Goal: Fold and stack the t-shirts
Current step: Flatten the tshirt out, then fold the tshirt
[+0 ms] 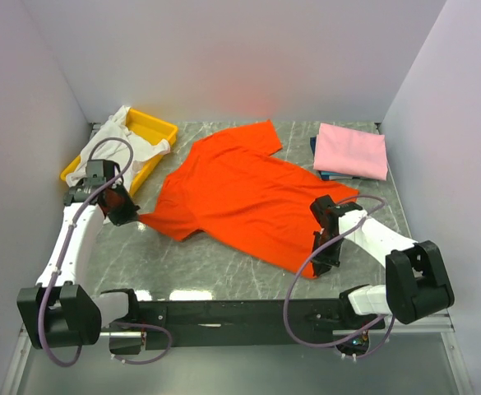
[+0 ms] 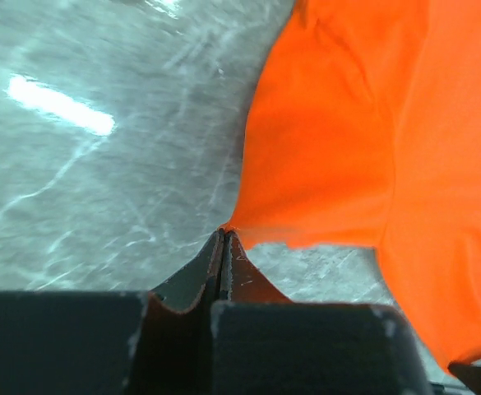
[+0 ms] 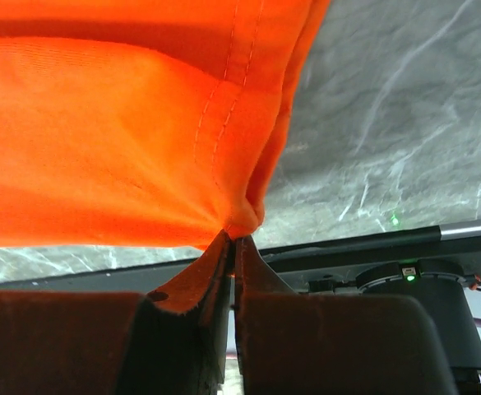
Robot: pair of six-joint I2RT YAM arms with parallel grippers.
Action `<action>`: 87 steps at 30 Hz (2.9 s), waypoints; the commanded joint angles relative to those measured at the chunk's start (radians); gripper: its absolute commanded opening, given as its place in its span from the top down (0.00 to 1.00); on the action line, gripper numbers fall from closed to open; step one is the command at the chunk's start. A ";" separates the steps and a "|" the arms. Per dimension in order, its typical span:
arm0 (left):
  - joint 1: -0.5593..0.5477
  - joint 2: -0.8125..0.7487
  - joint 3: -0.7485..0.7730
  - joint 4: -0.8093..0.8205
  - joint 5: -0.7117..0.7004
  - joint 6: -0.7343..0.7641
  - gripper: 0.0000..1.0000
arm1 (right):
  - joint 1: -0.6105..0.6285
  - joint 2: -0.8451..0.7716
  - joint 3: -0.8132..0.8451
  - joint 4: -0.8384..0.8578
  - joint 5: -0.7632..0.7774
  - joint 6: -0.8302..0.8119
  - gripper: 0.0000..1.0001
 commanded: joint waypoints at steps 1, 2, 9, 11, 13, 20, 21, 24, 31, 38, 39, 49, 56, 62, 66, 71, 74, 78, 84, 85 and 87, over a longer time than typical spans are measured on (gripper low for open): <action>0.014 -0.038 0.072 -0.091 -0.087 0.041 1.00 | 0.030 -0.042 -0.020 -0.041 -0.016 0.011 1.00; 0.013 -0.043 0.079 -0.105 -0.097 0.039 1.00 | 0.038 -0.042 -0.023 -0.043 -0.022 0.014 1.00; 0.013 -0.072 0.089 -0.156 -0.203 0.062 1.00 | 0.131 -0.043 -0.037 -0.052 -0.077 0.047 1.00; 0.013 -0.074 0.092 -0.160 -0.221 0.069 1.00 | 0.162 -0.048 -0.035 -0.064 -0.092 0.056 1.00; 0.014 -0.074 0.095 -0.156 -0.221 0.073 1.00 | 0.179 -0.059 -0.029 -0.077 -0.098 0.067 1.00; 0.011 -0.055 0.118 -0.114 -0.178 0.088 1.00 | 0.191 -0.074 -0.032 -0.060 -0.114 0.099 1.00; 0.011 -0.048 0.116 -0.105 -0.166 0.088 1.00 | 0.190 -0.088 -0.034 -0.057 -0.117 0.105 1.00; 0.007 -0.028 0.110 -0.067 -0.094 0.093 1.00 | 0.188 -0.108 -0.029 -0.060 -0.118 0.123 1.00; -0.041 0.034 0.141 -0.008 -0.060 0.098 1.00 | 0.187 -0.112 -0.037 -0.048 -0.129 0.134 1.00; -0.125 0.100 0.194 0.050 -0.033 0.079 1.00 | 0.127 -0.117 -0.035 -0.035 -0.134 0.125 1.00; -0.131 0.119 0.199 0.056 -0.026 0.078 1.00 | 0.115 -0.117 -0.035 -0.034 -0.135 0.120 1.00; -0.171 0.274 0.349 0.134 0.003 0.096 1.00 | -0.079 -0.105 -0.012 0.015 -0.181 0.028 1.00; -0.214 0.414 0.509 0.177 0.064 0.121 1.00 | -0.149 -0.076 0.012 0.052 -0.261 -0.002 1.00; -0.240 0.540 0.670 0.170 0.072 0.144 1.00 | -0.230 -0.059 0.025 0.070 -0.299 -0.036 1.00; -0.242 0.606 0.740 0.174 0.072 0.147 1.00 | -0.278 -0.051 0.014 0.095 -0.333 -0.039 1.00; -0.246 0.664 0.808 0.202 0.109 0.150 1.00 | -0.342 -0.068 0.003 0.107 -0.344 -0.030 1.00; -0.254 0.701 0.857 0.206 0.128 0.157 1.00 | -0.382 -0.082 -0.005 0.098 -0.349 -0.038 1.00; -0.263 0.744 0.918 0.206 0.147 0.171 1.00 | -0.442 -0.100 -0.021 0.087 -0.349 -0.054 1.00; -0.277 0.820 0.975 0.210 0.182 0.196 1.00 | -0.510 -0.094 -0.041 0.109 -0.381 -0.061 1.00; -0.279 0.831 0.989 0.213 0.185 0.197 1.00 | -0.511 -0.089 -0.043 0.120 -0.382 -0.061 1.00; -0.283 0.865 1.009 0.211 0.187 0.200 1.00 | -0.516 -0.068 -0.037 0.132 -0.388 -0.061 1.00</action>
